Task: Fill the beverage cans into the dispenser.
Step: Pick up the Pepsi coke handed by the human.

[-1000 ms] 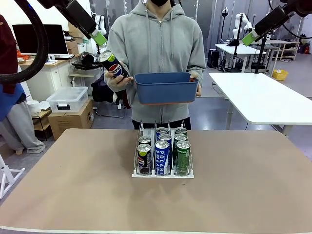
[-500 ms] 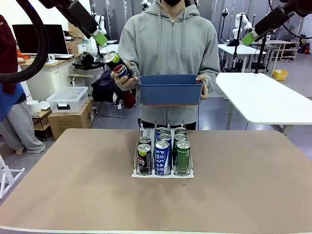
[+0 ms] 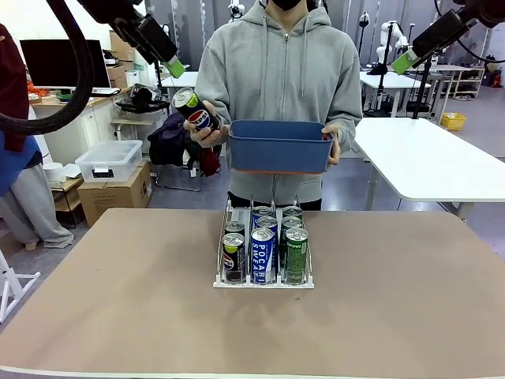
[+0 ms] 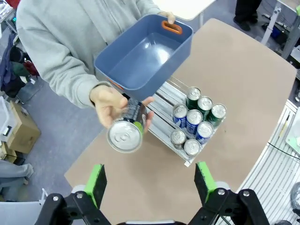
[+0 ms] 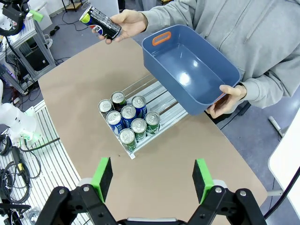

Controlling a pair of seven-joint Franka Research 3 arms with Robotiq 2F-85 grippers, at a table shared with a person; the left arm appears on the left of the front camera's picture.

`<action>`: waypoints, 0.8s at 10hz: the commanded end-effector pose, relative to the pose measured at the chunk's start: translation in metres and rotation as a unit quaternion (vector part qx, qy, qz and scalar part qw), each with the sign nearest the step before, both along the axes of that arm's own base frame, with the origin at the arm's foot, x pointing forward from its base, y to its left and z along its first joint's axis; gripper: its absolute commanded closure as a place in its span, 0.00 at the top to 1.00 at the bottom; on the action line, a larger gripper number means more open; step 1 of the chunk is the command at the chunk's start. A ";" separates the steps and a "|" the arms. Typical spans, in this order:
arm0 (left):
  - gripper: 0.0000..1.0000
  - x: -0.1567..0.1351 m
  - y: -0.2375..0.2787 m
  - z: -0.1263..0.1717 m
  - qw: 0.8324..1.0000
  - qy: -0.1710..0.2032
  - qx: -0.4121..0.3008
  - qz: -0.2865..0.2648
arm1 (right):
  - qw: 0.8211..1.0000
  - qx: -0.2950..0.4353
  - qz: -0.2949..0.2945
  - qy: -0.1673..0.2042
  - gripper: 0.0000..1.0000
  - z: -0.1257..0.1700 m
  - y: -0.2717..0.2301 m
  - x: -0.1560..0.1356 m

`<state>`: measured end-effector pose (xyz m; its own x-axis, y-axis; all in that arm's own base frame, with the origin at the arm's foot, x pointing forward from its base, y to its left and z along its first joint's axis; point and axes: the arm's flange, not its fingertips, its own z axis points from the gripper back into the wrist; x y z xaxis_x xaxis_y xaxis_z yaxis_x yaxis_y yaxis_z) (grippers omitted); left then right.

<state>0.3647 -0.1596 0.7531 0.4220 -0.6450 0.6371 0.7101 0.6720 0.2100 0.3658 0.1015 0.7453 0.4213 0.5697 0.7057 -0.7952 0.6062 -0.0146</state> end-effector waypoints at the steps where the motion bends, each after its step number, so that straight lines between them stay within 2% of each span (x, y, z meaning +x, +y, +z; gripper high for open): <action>1: 1.00 0.014 0.001 -0.014 0.999 -0.039 0.006 0.001 | 1.000 -0.001 0.002 0.004 0.91 0.000 -0.001 -0.001; 2: 1.00 0.023 -0.001 -0.021 0.999 -0.042 0.003 -0.001 | 1.000 -0.001 0.002 0.004 0.91 0.000 -0.001 -0.001; 3: 1.00 0.030 -0.003 -0.027 1.000 -0.028 0.004 -0.010 | 1.000 -0.001 0.002 0.004 0.91 0.000 -0.001 -0.001; 6: 1.00 0.050 0.000 -0.041 0.998 -0.036 -0.001 -0.047 | 1.000 -0.001 0.002 0.004 0.91 0.000 -0.001 -0.001; 8: 1.00 0.059 0.003 -0.049 0.998 -0.029 -0.009 -0.051 | 1.000 -0.001 0.002 0.004 0.91 0.000 -0.001 -0.001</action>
